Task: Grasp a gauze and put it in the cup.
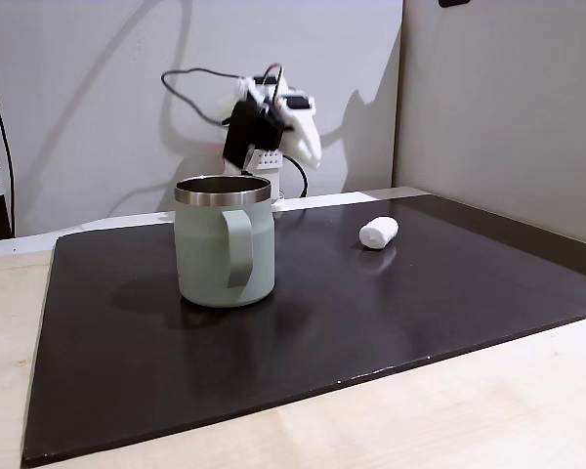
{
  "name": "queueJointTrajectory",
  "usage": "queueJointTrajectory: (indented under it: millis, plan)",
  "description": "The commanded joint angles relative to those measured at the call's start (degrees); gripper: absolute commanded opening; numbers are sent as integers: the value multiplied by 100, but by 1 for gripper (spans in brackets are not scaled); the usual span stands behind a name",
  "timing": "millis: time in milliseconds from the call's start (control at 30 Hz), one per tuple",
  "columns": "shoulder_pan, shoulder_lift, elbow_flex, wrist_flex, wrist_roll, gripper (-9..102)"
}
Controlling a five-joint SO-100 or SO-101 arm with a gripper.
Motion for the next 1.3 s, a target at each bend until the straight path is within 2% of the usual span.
queueJointTrajectory:
  millis: [0, 167, 333, 533, 667, 900, 1267]
  plan:
    - [-9, -1415, -1749, 492, 26, 0]
    - [-141, -2900, -3604, 1415, -343, 0]
    - [-439, -4544, -5432, 2698, -483, 2]
    - [-703, -6091, -6750, 3753, -721, 21]
    - [-756, -7146, -7356, 4377, -853, 29]
    - [-1020, -8130, -7638, 4438, -967, 34]
    - [-1336, -9229, -7594, 3841, -826, 34]
